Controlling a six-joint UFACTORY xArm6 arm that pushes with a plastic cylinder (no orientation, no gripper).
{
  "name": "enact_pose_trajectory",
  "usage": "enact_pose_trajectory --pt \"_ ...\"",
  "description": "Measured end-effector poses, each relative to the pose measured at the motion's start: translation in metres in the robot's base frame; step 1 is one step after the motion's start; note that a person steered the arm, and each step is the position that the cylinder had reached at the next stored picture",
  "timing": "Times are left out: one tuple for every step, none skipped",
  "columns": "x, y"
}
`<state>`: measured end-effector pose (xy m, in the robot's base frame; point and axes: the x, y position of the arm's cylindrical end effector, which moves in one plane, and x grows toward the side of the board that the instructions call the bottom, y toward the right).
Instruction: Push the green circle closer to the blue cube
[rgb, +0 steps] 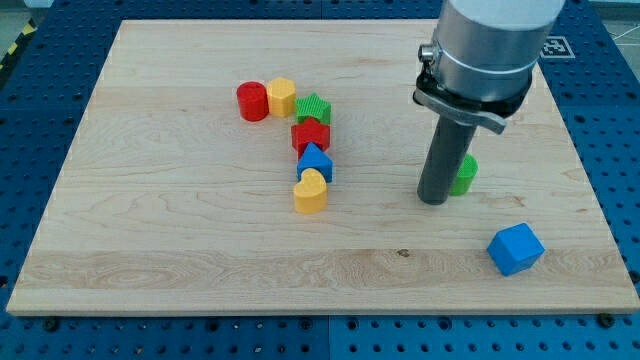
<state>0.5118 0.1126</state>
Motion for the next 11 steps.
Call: enact_pose_trajectory --pt "0.022 -0.030" --pt "0.009 -0.040" --pt "-0.046 -0.023" --pt "-0.091 -0.005" --pt "-0.087 -0.004" --pt "-0.061 0.002" --pt "-0.048 0.021" --pt "-0.040 0.050" --pt "-0.028 0.072" --pt "-0.018 0.078" --pt "-0.001 0.078"
